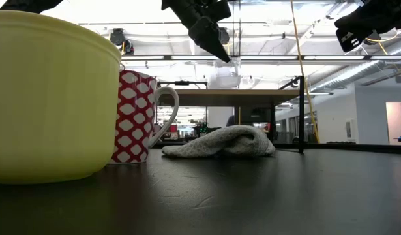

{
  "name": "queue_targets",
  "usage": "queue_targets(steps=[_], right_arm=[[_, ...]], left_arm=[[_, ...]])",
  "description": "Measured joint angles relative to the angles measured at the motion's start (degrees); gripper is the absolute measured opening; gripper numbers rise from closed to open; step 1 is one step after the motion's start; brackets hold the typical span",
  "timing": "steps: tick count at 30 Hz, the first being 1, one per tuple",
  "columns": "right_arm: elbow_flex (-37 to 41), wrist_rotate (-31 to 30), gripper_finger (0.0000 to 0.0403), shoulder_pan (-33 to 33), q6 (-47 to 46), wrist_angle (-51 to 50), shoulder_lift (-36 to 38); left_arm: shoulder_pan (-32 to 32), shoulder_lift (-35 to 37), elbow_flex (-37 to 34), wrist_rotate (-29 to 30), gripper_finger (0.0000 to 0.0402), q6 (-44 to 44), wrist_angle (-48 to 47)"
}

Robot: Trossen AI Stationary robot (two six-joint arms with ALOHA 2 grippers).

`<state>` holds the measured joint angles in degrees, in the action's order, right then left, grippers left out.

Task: Stack small to large cups/mugs on shelf
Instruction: Adjust the transparent mug on the shelf

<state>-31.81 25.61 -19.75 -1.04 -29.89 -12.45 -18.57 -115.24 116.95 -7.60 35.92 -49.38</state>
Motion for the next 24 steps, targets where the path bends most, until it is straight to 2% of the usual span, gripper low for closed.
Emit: queue_targets(steps=[10,20,24], right_arm=[[0.0,0.0,0.0000,0.0,0.0,0.0,0.0],[0.0,0.0,0.0000,0.0,0.0,0.0,0.0],[0.0,0.0,0.0000,0.0,0.0,0.0,0.0]], left_arm=[[-0.4,2.6,0.0,0.0,0.0003,0.4,-4.2],[-1.5,5.9,0.0,-5.7,0.0002,-0.5,-7.8],[-1.9,6.8,0.0,-5.9,0.0001,-0.7,-10.1]])
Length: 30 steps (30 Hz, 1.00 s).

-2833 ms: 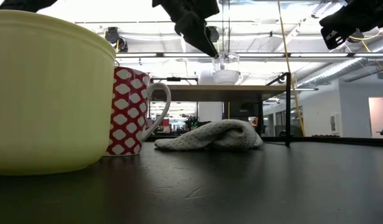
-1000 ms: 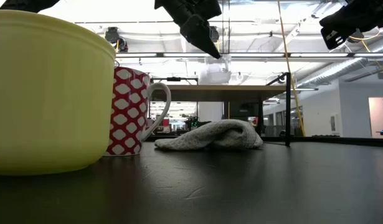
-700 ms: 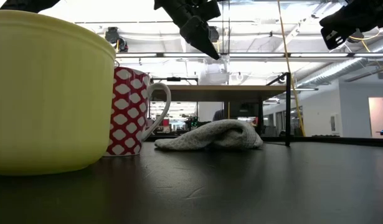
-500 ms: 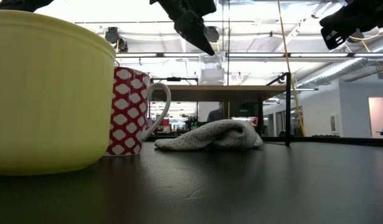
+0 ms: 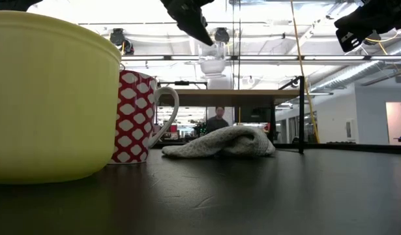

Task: Stack small to large cups/mugs on shelf
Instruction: Adjust the transparent mug on the shelf

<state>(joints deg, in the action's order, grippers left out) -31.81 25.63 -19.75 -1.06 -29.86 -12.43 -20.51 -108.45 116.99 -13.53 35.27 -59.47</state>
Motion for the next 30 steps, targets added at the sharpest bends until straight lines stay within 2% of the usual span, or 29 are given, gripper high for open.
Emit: queue_targets(steps=[5,18,24,30], right_arm=[[0.0,0.0,0.0000,0.0,0.0,0.0,0.0],[0.0,0.0,0.0000,0.0,0.0,0.0,0.0],[0.0,0.0,0.0000,0.0,0.0,0.0,0.0],[0.0,0.0,0.0000,0.0,0.0,0.0,0.0]], left_arm=[[-1.0,1.4,0.0,-0.7,0.0001,-0.9,-2.6],[-4.7,3.7,0.0,-7.6,0.0000,-1.3,-7.7],[-6.6,3.5,0.0,-8.6,0.0000,-1.3,-13.1],[-6.6,3.5,0.0,-9.9,0.0000,0.2,-14.4]])
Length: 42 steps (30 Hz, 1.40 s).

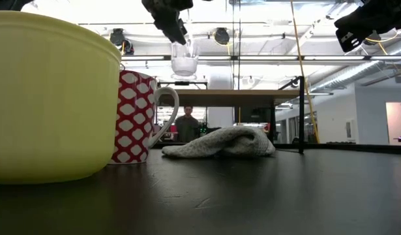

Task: Stack small to large cups/mugs on shelf
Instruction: Adjust the transparent mug on the shelf

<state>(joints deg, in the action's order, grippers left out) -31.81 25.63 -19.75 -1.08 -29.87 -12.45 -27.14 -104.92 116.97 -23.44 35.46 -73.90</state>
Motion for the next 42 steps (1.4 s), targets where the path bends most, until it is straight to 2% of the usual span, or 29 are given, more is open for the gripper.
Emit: queue_targets(steps=[3,19,26,30,36,42], right_arm=[[0.0,0.0,0.0000,0.0,0.0,0.0,0.0],[0.0,0.0,0.0000,0.0,0.0,0.0,0.0],[0.0,0.0,0.0000,0.0,0.0,0.0,0.0],[0.0,0.0,0.0000,0.0,0.0,0.0,0.0],[0.0,0.0,0.0000,0.0,0.0,0.0,0.0],[0.0,0.0,0.0000,0.0,-0.2,0.1,0.0]], left_arm=[[-0.5,0.0,0.0,-1.6,0.0000,1.0,-1.3],[-4.0,0.0,0.0,-2.6,0.0000,1.8,-3.5],[-5.3,0.9,-0.9,-5.2,0.0000,2.6,-6.3],[-5.0,4.1,-4.9,-5.8,0.0000,3.3,-2.4],[-5.3,11.5,-16.6,-6.8,0.0000,2.8,9.2],[-5.8,15.6,-23.0,-5.0,0.0000,1.4,11.5]])
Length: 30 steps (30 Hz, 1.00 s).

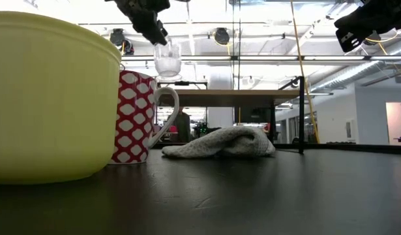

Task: Stack small to large cups/mugs on shelf
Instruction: Adjust the transparent mug on the shelf

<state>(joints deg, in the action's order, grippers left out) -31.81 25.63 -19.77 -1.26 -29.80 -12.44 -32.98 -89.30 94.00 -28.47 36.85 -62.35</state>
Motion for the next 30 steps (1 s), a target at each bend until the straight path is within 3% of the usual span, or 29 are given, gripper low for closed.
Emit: queue_targets(steps=[13,30], right_arm=[[0.0,0.0,0.0000,0.0,0.1,0.0,0.0],[0.0,0.0,0.0000,0.0,0.1,0.0,0.0]], left_arm=[[0.8,0.3,-2.4,3.4,0.0000,-0.6,-0.6],[0.8,0.3,-2.4,3.4,0.0000,1.3,-0.6]])
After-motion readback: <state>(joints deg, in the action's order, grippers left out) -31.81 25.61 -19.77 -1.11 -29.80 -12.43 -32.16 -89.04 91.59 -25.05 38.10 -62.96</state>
